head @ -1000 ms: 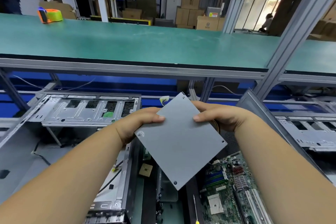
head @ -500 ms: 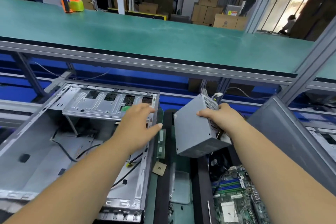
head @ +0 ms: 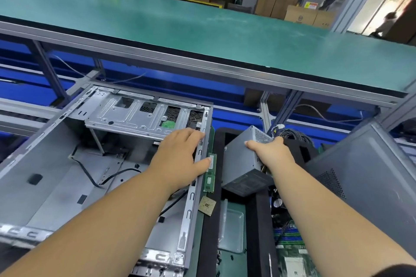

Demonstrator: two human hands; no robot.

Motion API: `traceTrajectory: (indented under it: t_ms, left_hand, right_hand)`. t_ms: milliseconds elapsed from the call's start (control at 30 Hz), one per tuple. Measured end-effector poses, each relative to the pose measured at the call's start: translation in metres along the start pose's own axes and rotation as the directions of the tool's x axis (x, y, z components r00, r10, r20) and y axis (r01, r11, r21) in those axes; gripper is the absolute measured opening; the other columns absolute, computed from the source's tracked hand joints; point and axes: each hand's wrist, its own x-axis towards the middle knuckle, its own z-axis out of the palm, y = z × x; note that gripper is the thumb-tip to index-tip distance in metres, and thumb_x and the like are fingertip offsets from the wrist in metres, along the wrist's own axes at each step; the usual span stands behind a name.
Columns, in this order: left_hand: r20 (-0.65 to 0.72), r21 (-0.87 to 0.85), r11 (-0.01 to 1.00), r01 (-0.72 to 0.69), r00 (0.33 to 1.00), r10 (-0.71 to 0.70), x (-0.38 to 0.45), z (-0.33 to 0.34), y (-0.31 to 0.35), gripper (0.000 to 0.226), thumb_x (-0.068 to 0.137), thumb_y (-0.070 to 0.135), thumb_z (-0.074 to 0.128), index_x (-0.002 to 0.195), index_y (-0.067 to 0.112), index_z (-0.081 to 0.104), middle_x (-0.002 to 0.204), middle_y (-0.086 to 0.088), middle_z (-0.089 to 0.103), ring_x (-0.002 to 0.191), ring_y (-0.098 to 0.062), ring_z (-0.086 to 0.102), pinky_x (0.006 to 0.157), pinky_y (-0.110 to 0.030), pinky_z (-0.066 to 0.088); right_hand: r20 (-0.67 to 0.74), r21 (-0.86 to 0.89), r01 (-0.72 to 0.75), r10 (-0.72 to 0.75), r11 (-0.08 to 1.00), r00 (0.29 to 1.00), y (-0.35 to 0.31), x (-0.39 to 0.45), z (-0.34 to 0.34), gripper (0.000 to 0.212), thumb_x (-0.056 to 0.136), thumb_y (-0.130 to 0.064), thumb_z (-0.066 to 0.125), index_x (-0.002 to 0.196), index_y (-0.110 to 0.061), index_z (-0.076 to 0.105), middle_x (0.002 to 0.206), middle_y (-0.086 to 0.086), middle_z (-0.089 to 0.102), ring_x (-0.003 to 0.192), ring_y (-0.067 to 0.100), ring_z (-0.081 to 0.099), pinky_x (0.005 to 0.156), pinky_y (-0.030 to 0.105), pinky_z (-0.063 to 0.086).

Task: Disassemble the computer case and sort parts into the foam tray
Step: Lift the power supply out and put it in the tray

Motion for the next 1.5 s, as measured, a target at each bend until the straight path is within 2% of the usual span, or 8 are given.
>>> traceTrajectory:
  t_ms: [267,500,667,933,1067,1233,1333,1500]
  left_hand:
    - [0.009,-0.008,1.0,0.017,1.0,-0.017,0.002,-0.001,0.002,0.056,0.088,0.053,0.052,0.138,0.033,0.038,0.137,0.013,0.038,0.129,-0.014,0.029,0.109,-0.036,0.025]
    - [0.005,-0.027,0.999,0.027,1.0,-0.027,0.001,-0.001,0.002,0.056,0.087,0.052,0.053,0.137,0.034,0.038,0.134,0.012,0.037,0.127,-0.014,0.029,0.109,-0.035,0.023]
    - [-0.003,-0.016,1.0,0.012,1.0,-0.012,0.003,0.001,-0.001,0.057,0.086,0.053,0.052,0.137,0.033,0.038,0.13,0.011,0.037,0.124,-0.015,0.03,0.107,-0.036,0.022]
    - [0.011,0.031,0.999,0.018,1.0,-0.018,0.008,0.002,-0.001,0.056,0.083,0.053,0.053,0.133,0.032,0.039,0.122,0.007,0.038,0.116,-0.017,0.032,0.097,-0.034,0.023]
    - [0.024,0.03,0.999,0.03,0.999,-0.031,0.008,0.001,-0.001,0.054,0.084,0.052,0.053,0.132,0.033,0.039,0.121,0.006,0.038,0.116,-0.017,0.032,0.098,-0.035,0.023]
    - [0.043,0.007,0.999,0.04,0.998,-0.04,0.006,-0.001,0.002,0.054,0.084,0.051,0.053,0.133,0.034,0.039,0.124,0.007,0.039,0.117,-0.018,0.033,0.096,-0.034,0.023]
    - [0.059,-0.008,0.999,0.05,0.997,-0.05,0.002,-0.005,0.006,0.055,0.087,0.052,0.052,0.137,0.033,0.038,0.13,0.006,0.04,0.122,-0.019,0.033,0.1,-0.035,0.026]
    - [0.19,0.065,0.997,0.04,0.98,-0.052,-0.01,-0.027,0.017,0.069,0.094,0.063,0.039,0.151,0.026,0.029,0.156,-0.004,0.029,0.143,-0.026,0.025,0.115,-0.041,0.021]
  right_hand:
    - [-0.061,-0.173,0.044,-0.055,0.984,0.997,-0.01,0.01,0.014,0.11,0.066,-0.07,0.067,0.152,-0.022,0.018,0.145,0.018,0.035,0.109,0.038,0.054,0.069,0.04,0.047]
    - [-0.038,-0.27,0.01,-0.021,0.963,0.999,0.001,0.011,0.071,0.118,0.067,-0.072,0.067,0.156,-0.023,0.007,0.148,0.019,0.03,0.12,0.04,0.05,0.077,0.042,0.041]
    - [-0.137,-0.337,0.023,-0.073,0.941,0.988,0.003,0.016,0.1,0.117,0.069,-0.08,0.058,0.156,-0.02,0.008,0.142,0.02,0.033,0.123,0.037,0.047,0.091,0.045,0.042]
    - [0.065,-0.117,0.121,-0.114,0.986,0.991,0.005,0.014,0.093,0.104,0.08,-0.079,0.05,0.154,-0.042,-0.013,0.156,0.021,0.012,0.14,0.04,0.024,0.108,0.052,0.031]
    - [0.115,0.033,0.176,-0.179,0.984,0.977,0.021,0.001,0.077,0.101,0.082,-0.077,0.051,0.151,-0.048,-0.017,0.163,0.02,-0.004,0.14,0.042,0.034,0.11,0.051,0.037]
    - [-0.024,-0.087,0.26,-0.263,0.962,0.964,0.041,-0.037,0.066,0.095,0.088,-0.07,0.048,0.155,-0.037,-0.01,0.163,0.017,0.01,0.143,0.04,0.027,0.113,0.054,0.03]
    - [-0.001,-0.164,0.263,-0.267,0.951,0.964,0.059,-0.067,0.061,0.09,0.092,-0.064,0.048,0.157,-0.032,-0.005,0.163,0.015,0.01,0.146,0.037,0.021,0.114,0.055,0.029]
    - [-0.028,-0.314,0.187,-0.206,0.931,0.978,0.098,-0.115,0.054,0.067,0.095,-0.059,0.047,0.148,-0.018,0.038,0.15,0.014,0.035,0.135,0.034,0.039,0.108,0.045,0.038]
